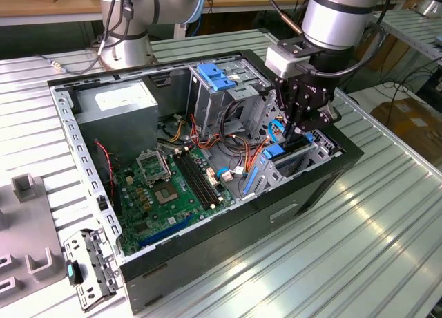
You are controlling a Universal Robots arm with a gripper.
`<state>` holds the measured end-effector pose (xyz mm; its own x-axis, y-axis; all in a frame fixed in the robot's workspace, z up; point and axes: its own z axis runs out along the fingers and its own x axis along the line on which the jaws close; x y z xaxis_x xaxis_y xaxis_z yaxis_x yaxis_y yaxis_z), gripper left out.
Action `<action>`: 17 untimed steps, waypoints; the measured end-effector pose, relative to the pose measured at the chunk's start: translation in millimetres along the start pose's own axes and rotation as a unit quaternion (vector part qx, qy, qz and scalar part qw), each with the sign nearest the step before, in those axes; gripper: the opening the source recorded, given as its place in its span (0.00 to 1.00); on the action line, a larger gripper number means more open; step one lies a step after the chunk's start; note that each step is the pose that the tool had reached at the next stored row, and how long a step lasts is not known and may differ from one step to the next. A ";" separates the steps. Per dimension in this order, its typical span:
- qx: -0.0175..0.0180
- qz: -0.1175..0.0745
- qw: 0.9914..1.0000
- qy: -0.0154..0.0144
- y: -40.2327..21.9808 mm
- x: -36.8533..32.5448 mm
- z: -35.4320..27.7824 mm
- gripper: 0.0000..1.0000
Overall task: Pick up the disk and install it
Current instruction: 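Insert the second disk wire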
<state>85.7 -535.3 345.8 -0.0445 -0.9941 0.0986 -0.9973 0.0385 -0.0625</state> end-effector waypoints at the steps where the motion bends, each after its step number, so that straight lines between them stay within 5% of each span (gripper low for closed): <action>1: 0.000 0.000 1.000 0.000 0.0 -0.1 0.3 0.16; 12: 0.000 0.000 1.000 -0.006 0.3 2.5 7.1 0.17; 17: 0.000 0.000 1.000 -0.005 -0.7 3.9 -6.7 0.24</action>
<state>85.9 -538.4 352.9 -0.0446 -0.9951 0.0879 -0.9973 0.0392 -0.0621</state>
